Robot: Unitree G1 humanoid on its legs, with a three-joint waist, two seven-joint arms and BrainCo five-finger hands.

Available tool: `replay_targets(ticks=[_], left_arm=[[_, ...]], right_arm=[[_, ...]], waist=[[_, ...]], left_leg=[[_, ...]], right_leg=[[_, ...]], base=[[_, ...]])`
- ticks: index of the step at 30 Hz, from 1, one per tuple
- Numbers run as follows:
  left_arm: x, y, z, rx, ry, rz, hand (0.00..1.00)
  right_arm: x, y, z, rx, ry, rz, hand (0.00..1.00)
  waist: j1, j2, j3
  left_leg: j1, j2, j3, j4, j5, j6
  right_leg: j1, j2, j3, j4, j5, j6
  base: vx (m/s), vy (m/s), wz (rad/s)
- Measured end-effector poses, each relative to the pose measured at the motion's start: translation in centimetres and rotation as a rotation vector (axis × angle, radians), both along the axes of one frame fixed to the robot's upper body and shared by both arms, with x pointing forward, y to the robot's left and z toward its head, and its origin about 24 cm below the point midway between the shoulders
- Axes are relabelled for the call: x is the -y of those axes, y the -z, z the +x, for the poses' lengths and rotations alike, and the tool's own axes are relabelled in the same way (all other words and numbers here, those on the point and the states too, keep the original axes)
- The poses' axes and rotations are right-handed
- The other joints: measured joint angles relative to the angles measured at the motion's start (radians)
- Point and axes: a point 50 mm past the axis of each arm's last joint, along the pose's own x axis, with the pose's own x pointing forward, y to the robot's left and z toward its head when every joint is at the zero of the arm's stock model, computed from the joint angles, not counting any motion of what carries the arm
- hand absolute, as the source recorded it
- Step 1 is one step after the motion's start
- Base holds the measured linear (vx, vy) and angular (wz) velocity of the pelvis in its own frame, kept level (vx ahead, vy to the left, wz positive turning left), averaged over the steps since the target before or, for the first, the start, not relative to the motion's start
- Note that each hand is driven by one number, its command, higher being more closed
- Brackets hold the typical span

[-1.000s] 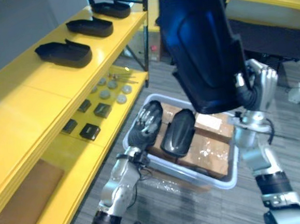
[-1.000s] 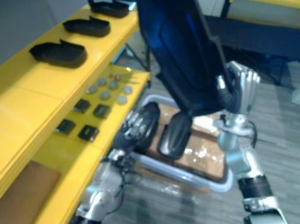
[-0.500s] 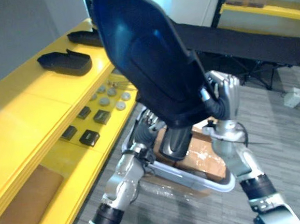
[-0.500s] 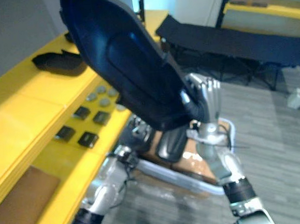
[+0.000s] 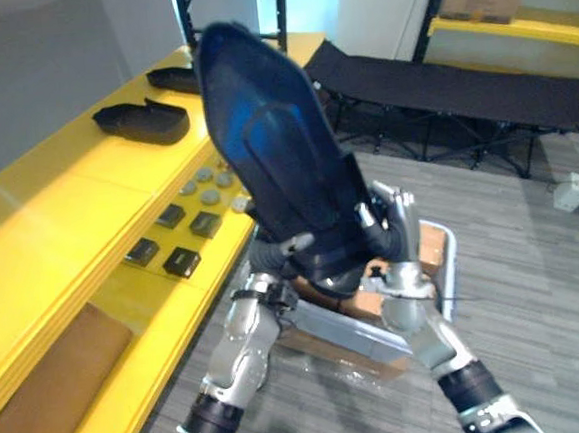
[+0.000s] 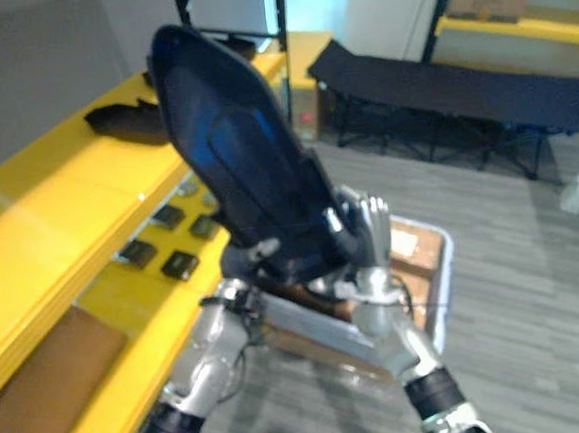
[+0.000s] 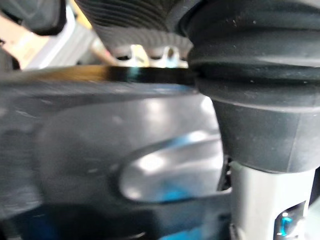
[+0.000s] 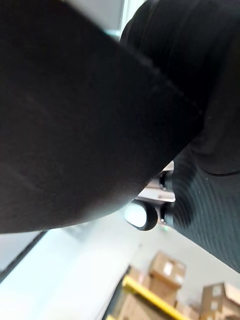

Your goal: Walk over and take plastic housings, then place them on the shelf

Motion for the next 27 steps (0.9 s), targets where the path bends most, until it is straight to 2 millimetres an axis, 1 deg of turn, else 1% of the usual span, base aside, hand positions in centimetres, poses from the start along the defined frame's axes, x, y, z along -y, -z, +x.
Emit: replay_targets(ticks=[3, 7, 12, 21, 22, 27], left_arm=[[-0.3, -0.2, -0.3, 0.007, -0.021, -0.016, 1.00], [-0.4, -0.6, -0.3, 0.020, -0.016, -0.029, 1.00], [-0.9, -0.5, -0.2, 0.031, -0.034, 0.016, 1.00], [-1.0, 0.8, 0.0, -0.027, 0.004, 0.054, 1.00], [-1.0, 0.9, 0.0, -0.030, 0.009, 0.054, 1.00], [-1.2, 2.1, -0.1, -0.080, 0.040, 0.005, 1.00]], right_arm=[[-0.2, 0.6, -0.1, -0.028, -0.006, 0.006, 1.00], [-0.6, 1.5, -0.7, -0.060, -0.019, 0.033, 1.00], [-1.2, 1.7, -1.3, -0.040, -0.048, 0.056, 1.00], [-1.2, 2.4, -1.7, -0.075, -0.061, 0.061, 1.00], [-1.2, 2.4, -1.7, -0.078, -0.061, 0.066, 0.00], [-1.7, 2.7, -2.0, -0.112, -0.096, 0.098, 0.00]], waist=[[-0.006, 0.000, -0.010], [-0.010, -0.001, -0.013], [-0.015, -0.002, -0.014], [-0.017, -0.001, -0.020], [-0.017, 0.000, -0.023], [-0.018, 0.005, -0.052]], left_leg=[[0.000, 0.000, 0.000, 0.000, 0.001, -0.001], [0.001, 0.000, 0.000, 0.000, 0.002, -0.001], [0.000, 0.000, 0.001, 0.000, 0.006, 0.001], [-0.001, -0.002, 0.000, -0.005, 0.014, 0.004], [-0.001, -0.003, 0.000, -0.005, 0.014, 0.004], [-0.002, -0.003, -0.001, -0.005, 0.015, 0.004]], right_leg=[[0.000, 0.000, 0.000, -0.001, 0.000, 0.000], [0.000, 0.000, 0.002, -0.002, 0.002, 0.000], [0.000, 0.001, 0.003, -0.005, 0.008, -0.002], [-0.001, 0.001, 0.007, -0.018, 0.018, -0.004], [-0.001, 0.001, 0.007, -0.018, 0.018, -0.004], [-0.002, 0.001, 0.011, -0.019, 0.018, -0.004]], base=[[0.01, 0.004, 0.00], [0.00, 0.000, 0.00], [0.00, 0.000, 0.00], [0.00, 0.002, 0.00], [0.00, 0.000, 0.00], [0.00, 0.000, 0.00]])
